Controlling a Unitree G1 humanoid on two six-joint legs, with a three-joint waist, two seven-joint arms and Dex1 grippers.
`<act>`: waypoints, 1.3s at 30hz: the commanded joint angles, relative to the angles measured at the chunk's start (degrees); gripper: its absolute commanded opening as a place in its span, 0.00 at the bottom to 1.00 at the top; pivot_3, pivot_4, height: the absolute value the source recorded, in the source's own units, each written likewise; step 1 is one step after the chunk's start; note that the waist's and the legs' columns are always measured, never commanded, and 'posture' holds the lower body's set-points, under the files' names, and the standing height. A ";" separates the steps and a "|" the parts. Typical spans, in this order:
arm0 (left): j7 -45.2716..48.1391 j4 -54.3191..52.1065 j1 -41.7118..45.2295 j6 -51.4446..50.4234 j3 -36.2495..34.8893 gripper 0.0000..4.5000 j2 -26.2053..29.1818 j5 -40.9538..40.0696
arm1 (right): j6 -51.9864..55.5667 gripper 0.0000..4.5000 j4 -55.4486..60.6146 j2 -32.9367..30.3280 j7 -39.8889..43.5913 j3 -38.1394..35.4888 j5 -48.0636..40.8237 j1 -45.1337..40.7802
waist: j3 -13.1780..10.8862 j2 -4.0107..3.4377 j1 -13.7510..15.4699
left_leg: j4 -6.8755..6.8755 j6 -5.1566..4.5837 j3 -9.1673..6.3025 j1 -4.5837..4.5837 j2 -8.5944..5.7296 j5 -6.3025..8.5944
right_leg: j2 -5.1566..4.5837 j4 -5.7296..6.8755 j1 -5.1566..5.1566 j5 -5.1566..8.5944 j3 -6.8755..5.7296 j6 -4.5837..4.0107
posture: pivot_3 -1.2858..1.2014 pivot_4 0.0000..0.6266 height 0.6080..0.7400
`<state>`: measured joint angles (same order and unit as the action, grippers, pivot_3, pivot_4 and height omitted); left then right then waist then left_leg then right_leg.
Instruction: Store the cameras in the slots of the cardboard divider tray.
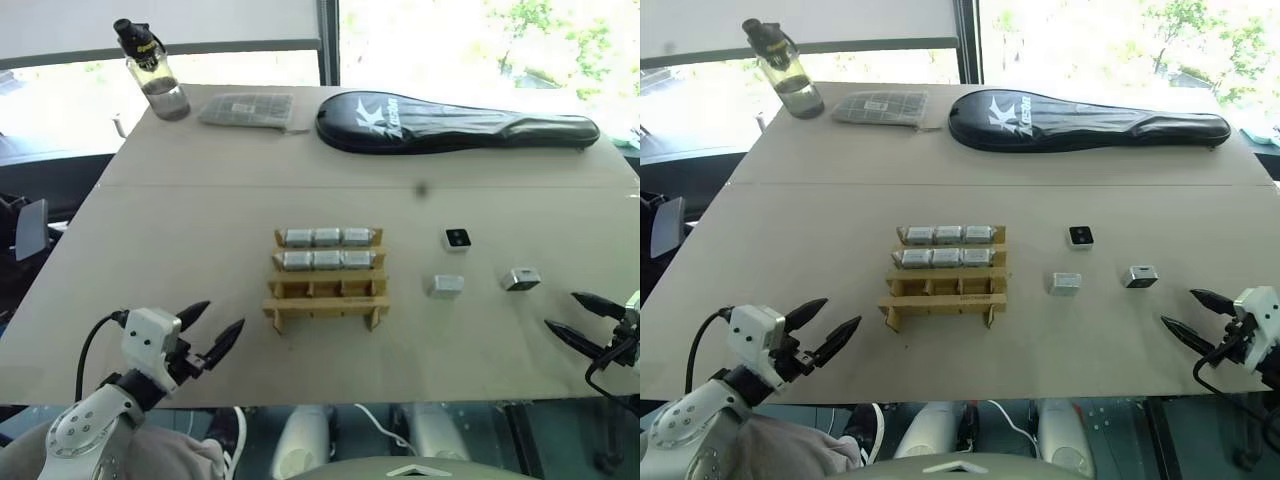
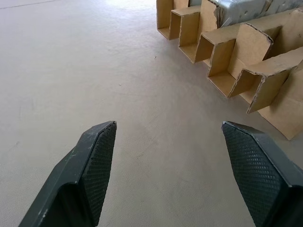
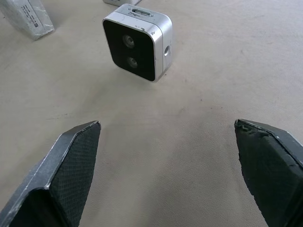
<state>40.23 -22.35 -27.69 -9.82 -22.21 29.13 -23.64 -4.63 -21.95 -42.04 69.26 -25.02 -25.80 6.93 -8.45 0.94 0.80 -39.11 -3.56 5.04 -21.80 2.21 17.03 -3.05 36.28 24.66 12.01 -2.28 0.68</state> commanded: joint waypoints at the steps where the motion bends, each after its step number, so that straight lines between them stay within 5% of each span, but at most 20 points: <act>1: 0.76 -0.25 0.15 0.79 -0.67 0.82 0.81 -0.30 | -1.33 1.00 0.59 -0.76 -0.07 -1.54 -0.49 0.70 | 0.00 0.00 0.01 | 0.00 0.00 0.00 0.00 0.00 0.00 | 0.00 0.00 0.00 0.00 0.00 0.01 | 0.52 0.24 1.00; 25: 2.47 0.71 0.52 1.23 -1.81 0.82 2.52 -0.42 | -0.04 1.00 1.09 -2.31 -0.19 -0.92 -0.37 0.98 | 0.00 0.00 0.01 | 0.00 0.00 0.00 0.01 0.01 0.00 | -0.02 0.00 0.00 0.03 0.00 0.05 | 0.52 0.24 1.00; 39: 33.47 -2.42 2.04 -0.61 -11.58 0.82 23.29 -17.37 | -1.11 1.00 -3.90 -12.19 9.05 6.52 5.07 -8.92 | -0.08 -0.15 -0.02 | -0.01 0.01 0.03 0.03 0.01 0.00 | 0.03 0.01 0.02 0.10 -0.11 0.16 | 0.52 0.24 1.00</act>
<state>70.47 -23.17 -26.40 -9.95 -31.79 50.84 -39.08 -4.61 -25.59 -52.53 76.24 -18.90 -21.26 -0.56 -8.53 0.79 0.78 -39.12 -3.56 5.09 -21.77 2.21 17.03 -3.00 36.29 24.68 12.11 -2.42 0.84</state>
